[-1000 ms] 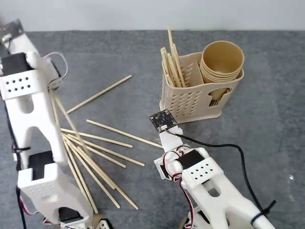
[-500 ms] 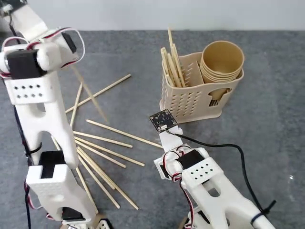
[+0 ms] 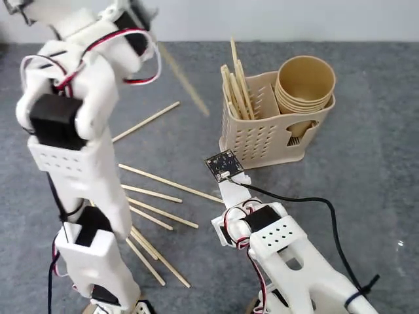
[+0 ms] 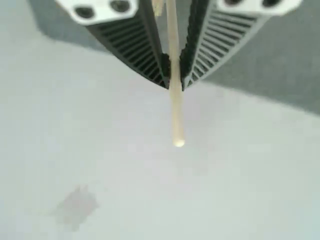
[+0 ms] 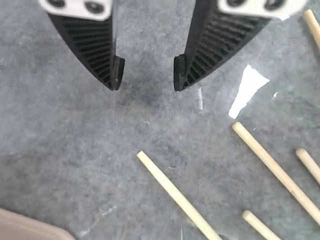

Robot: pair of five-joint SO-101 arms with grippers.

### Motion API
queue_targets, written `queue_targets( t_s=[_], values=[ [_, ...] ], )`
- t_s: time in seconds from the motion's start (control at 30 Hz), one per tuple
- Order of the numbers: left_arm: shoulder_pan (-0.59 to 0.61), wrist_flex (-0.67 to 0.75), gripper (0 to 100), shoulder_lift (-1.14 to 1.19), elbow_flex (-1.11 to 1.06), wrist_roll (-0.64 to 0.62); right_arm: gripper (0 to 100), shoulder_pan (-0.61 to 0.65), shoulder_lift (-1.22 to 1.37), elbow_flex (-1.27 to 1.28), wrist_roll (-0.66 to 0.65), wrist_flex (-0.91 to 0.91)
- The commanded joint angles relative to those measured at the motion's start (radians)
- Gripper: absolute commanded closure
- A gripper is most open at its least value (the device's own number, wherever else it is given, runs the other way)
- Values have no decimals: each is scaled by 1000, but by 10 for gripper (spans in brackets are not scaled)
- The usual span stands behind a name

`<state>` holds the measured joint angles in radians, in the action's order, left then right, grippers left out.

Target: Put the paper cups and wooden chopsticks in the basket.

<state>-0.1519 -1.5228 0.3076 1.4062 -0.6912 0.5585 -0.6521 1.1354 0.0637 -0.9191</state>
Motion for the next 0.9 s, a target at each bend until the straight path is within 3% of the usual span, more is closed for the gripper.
queue_targets(
  t_s=[0.0,0.3,0.5,0.87],
  values=[
    [-58,129,988,11,21,-12,816,-7,-30,-3,-14,1],
    [-127,262,988,100,22,48,816,-7,-30,-3,-14,2],
    [-160,267,988,109,22,97,816,-7,-30,-3,-14,2],
    [-153,413,988,287,-7,149,816,-7,-28,-3,-14,2]
  ],
)
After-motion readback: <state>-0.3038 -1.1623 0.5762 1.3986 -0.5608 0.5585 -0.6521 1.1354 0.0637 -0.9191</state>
